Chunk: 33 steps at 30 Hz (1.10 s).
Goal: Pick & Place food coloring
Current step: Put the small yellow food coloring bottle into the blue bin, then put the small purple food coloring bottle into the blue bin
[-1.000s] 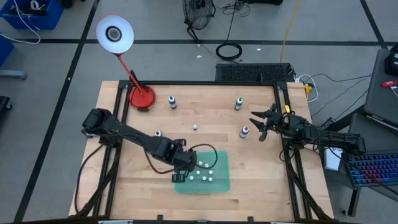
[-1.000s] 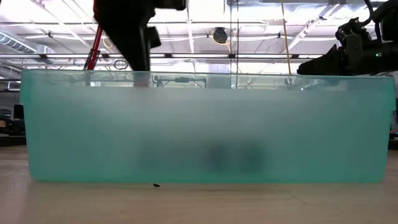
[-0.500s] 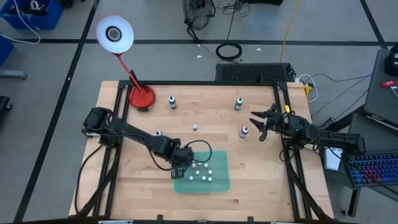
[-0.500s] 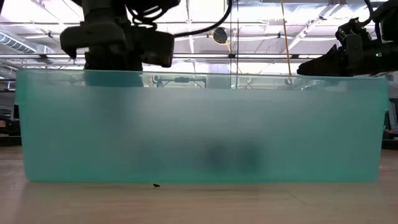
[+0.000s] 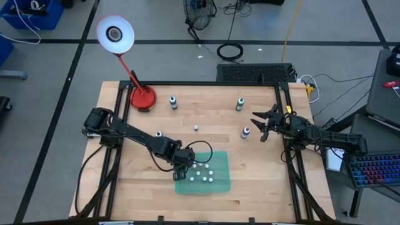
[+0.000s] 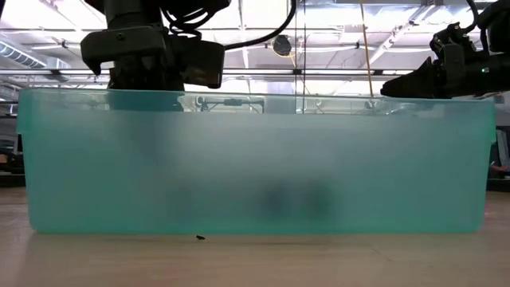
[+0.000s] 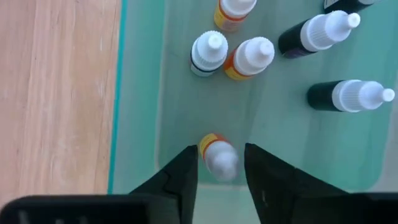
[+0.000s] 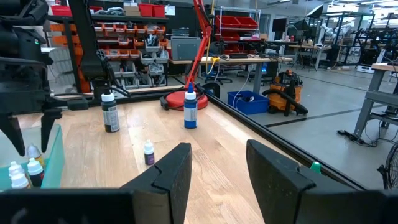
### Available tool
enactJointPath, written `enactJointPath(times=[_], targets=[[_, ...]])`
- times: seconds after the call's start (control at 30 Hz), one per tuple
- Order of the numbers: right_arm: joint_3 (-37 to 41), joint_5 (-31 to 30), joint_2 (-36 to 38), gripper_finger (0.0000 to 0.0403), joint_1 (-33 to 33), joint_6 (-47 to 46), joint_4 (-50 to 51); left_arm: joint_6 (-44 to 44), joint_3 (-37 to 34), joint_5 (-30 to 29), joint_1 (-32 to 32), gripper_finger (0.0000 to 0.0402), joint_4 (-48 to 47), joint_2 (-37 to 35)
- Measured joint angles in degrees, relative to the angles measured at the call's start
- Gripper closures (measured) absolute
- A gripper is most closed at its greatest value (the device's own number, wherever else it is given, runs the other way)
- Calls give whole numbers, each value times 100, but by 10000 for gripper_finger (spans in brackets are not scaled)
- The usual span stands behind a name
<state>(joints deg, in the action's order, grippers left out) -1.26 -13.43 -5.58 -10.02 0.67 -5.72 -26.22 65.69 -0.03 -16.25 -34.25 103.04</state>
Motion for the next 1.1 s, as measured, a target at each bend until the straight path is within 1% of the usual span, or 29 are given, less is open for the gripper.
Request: enactJointPath(times=[0.1,0.23,0.37,0.47,0.53,0.57,0.7,0.73,0.8,0.9,0.97,1.1], targets=[[2,0,0,261,-2,0,0,-1,0,0,0,258,23,0],[1,0,-1,261,-1,-1,0,102,98,175,0,262,-20,0],[0,0,0,261,0,0,0,345,355,412,0,269,-116,-69],[0,2,0,261,0,0,0,654,693,424,24,271,-400,-129],[0,0,0,261,-2,0,0,894,973,232,93,271,-630,-181],[0,0,0,261,0,0,0,1027,1133,38,138,271,-650,-188],[0,0,-9,261,-2,-2,2,1386,1700,-1137,447,270,-1183,-171],[0,0,-9,261,-2,0,0,1419,1776,-1269,597,270,-1193,-181],[1,0,-9,261,-1,0,2,1410,1816,-1215,965,267,-1182,-186],[0,0,-9,261,-1,0,1,1264,1773,-1257,1505,251,-1464,-164],[1,0,-9,261,-2,0,0,1151,1676,-1368,1800,233,-1243,-121],[0,0,-9,261,-2,0,0,1125,1358,-1296,2222,188,-1077,-80]])
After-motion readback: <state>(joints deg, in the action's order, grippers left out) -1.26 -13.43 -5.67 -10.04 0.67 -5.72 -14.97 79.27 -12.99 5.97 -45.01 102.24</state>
